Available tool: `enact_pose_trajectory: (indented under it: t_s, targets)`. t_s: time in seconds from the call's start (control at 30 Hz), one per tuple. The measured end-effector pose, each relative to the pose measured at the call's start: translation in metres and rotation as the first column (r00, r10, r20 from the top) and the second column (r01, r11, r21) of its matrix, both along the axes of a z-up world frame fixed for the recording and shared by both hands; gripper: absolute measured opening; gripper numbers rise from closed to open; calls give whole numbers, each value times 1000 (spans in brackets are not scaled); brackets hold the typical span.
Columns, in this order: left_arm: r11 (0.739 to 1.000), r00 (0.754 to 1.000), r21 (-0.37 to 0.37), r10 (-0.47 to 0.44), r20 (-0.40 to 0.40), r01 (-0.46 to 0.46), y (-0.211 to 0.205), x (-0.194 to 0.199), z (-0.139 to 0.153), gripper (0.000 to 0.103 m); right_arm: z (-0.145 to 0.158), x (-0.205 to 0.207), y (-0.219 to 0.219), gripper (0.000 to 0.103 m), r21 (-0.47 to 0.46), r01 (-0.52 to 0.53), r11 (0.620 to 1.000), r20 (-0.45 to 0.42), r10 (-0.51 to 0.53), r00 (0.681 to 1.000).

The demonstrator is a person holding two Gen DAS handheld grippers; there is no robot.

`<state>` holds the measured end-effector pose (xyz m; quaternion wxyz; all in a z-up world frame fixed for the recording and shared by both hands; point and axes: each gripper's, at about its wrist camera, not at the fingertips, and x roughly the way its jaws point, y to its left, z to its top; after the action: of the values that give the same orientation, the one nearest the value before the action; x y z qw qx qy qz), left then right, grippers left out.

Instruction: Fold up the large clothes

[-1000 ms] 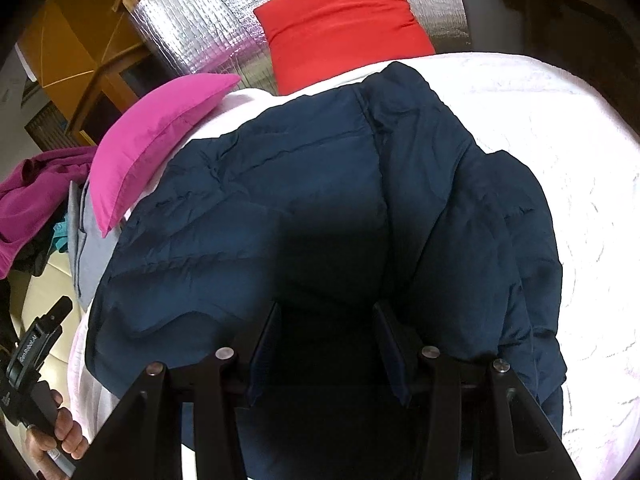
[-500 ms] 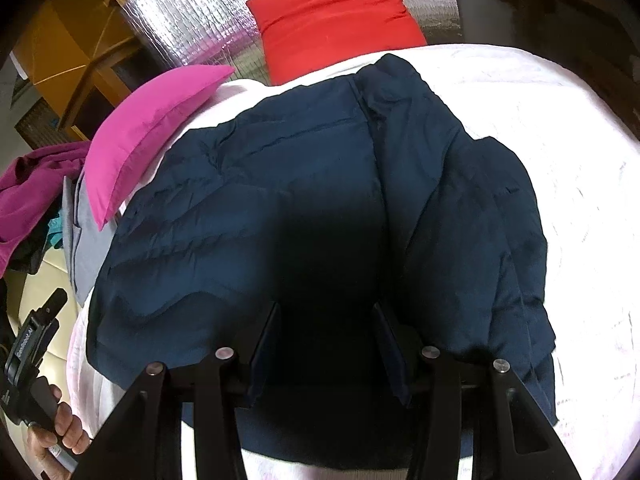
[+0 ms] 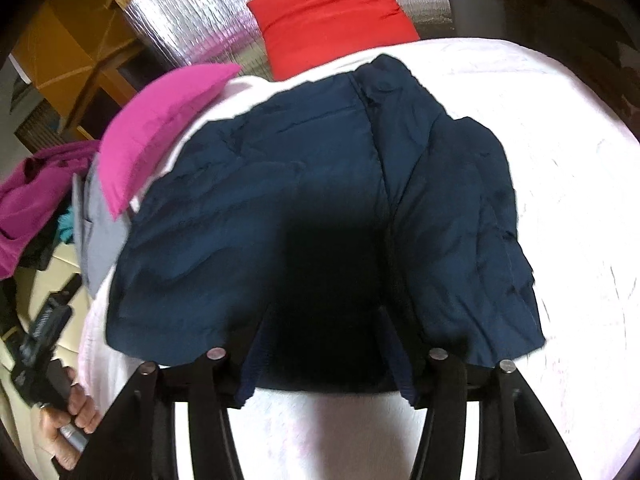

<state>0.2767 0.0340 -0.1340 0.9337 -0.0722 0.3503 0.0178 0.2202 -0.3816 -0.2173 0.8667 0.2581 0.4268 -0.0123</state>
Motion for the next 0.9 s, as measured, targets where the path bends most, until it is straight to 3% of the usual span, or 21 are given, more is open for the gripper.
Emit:
enact_pose_trajectory:
  t_s: [0.13, 0.27, 0.4, 0.63, 0.9]
  targets:
    - [996, 995, -85, -21, -95, 13, 11, 6, -13, 94, 2, -33, -15, 70, 83, 44, 996, 67, -49, 997]
    - [982, 983, -181, 21, -181, -54, 33, 9, -28, 94, -6, -54, -33, 76, 184, 81, 979, 92, -100, 991]
    - [974, 967, -209, 33, -252, -88, 40, 10, -44, 94, -24, -67, -47, 78, 284, 114, 952, 99, -147, 984]
    - [947, 925, -296, 1, -381, -123, 37, 15, -76, 94, -53, -64, -52, 79, 398, 132, 908, 89, -181, 979]
    - [895, 906, -414, -31, -422, -163, 34, 21, -98, 96, -78, -31, -52, 80, 475, 141, 869, 78, -201, 977]
